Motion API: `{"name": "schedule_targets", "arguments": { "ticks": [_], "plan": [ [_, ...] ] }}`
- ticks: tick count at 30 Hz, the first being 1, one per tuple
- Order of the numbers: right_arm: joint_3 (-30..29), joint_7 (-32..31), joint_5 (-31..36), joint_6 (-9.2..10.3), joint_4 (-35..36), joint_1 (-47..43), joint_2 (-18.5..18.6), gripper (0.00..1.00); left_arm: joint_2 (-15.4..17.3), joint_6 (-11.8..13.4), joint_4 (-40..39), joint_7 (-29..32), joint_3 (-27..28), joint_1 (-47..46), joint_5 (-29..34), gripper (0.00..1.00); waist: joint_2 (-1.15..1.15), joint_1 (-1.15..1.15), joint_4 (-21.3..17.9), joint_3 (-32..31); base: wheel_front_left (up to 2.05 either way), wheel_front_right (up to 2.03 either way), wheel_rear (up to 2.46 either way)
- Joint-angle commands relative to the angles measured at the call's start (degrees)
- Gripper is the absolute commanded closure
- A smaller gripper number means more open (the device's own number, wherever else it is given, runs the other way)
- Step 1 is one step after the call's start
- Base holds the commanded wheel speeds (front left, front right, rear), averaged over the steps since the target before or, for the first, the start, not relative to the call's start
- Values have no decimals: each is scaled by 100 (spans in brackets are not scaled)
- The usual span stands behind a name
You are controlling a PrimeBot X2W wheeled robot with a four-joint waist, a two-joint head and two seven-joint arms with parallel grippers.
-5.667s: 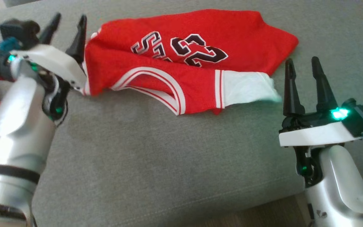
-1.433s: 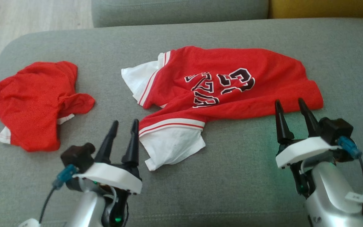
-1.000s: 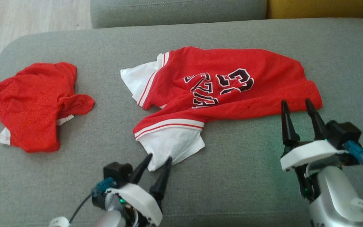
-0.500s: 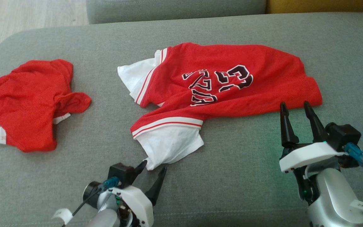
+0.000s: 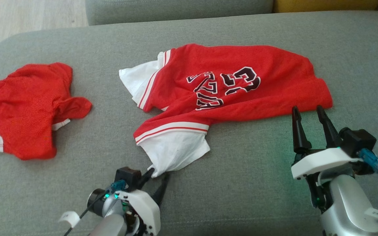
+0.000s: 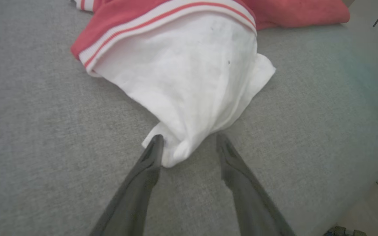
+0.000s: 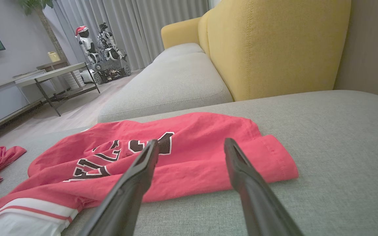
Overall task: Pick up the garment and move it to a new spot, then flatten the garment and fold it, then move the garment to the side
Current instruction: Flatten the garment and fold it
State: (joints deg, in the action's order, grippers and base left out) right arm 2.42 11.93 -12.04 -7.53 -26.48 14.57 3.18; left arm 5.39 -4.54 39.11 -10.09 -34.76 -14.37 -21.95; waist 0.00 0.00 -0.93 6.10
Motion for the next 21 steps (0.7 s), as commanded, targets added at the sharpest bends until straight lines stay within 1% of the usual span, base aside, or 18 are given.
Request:
{"name": "schedule_targets", "arguments": {
  "ticks": [1,3,6,7,10,16,21],
  "plan": [
    [105,55,-3,4,175,176,-30,0,32,-18,-57,6,147,-238,-42,100,0,0,17,-4,0,0,0],
    [104,57,-3,4,178,175,-30,0,10,-67,-29,-11,153,-255,-135,100,0,0,37,-15,0,0,0],
    [98,59,-7,4,168,170,-30,0,-29,-133,-105,-103,305,-283,-420,100,0,0,66,-49,0,0,0],
    [98,59,-7,4,168,170,-30,0,-29,-133,-105,-103,305,-283,-420,100,0,0,66,-49,0,0,0],
    [56,53,21,4,123,145,-30,0,-62,-193,-335,-215,609,-304,-879,100,0,0,100,-122,0,0,0],
    [-226,-72,243,4,-95,58,-30,0,14,-251,-1203,-408,1329,-288,-1660,100,0,0,148,-228,0,0,0],
    [-496,-258,285,4,-351,33,-30,0,124,-230,-1964,-474,1835,-156,-1807,100,0,0,176,-222,0,0,0]
  ]
}}
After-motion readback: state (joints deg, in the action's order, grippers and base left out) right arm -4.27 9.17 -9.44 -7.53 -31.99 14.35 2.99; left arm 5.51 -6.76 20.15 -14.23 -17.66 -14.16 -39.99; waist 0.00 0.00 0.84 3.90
